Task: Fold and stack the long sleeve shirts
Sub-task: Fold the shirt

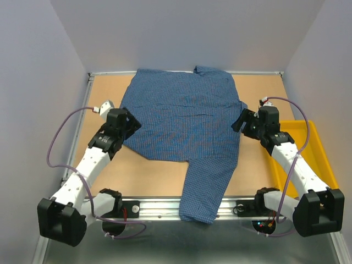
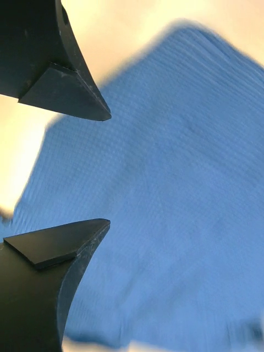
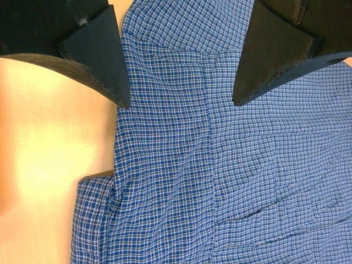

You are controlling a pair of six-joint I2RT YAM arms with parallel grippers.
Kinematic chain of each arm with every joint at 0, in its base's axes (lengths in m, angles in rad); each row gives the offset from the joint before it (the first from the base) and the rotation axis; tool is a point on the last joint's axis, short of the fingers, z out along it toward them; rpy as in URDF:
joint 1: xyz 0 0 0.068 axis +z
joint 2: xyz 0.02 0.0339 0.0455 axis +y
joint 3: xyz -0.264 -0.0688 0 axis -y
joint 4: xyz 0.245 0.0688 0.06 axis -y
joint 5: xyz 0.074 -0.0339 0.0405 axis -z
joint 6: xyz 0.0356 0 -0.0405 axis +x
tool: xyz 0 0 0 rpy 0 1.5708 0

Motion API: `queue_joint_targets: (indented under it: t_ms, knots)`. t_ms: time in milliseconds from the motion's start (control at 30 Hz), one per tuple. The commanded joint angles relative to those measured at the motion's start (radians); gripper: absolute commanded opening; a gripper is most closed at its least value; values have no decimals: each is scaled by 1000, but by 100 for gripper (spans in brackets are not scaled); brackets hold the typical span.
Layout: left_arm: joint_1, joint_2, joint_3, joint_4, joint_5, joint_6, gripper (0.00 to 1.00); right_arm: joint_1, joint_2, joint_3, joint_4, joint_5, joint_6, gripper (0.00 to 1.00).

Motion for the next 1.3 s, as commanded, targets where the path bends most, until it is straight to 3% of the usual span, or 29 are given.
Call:
queue_joint_targets:
  t_ms: [0,33,167,633,1033,1167,1267]
  knots:
    - [98,12,-165,-26,-13,-31,84,3,-5,3,17,-19,-15,80]
    - [167,12,-191,7,25,-30,84,4,-6,1,15,-29,-15,80]
    - [258,26,-278,96,75,-16,80,2,-6,-6,8,-52,-18,80]
    - [259,281,-308,250,164,-39,64,4,23,-144,-71,-50,120,75]
    - [258,256,-314,219,164,1,24,4,99,-258,-92,-96,229,70]
    - [258,264,-306,213,161,21,12,4,133,-283,-68,-136,226,59]
    - [258,249,-292,187,165,41,10,2,132,-286,-68,-160,215,41]
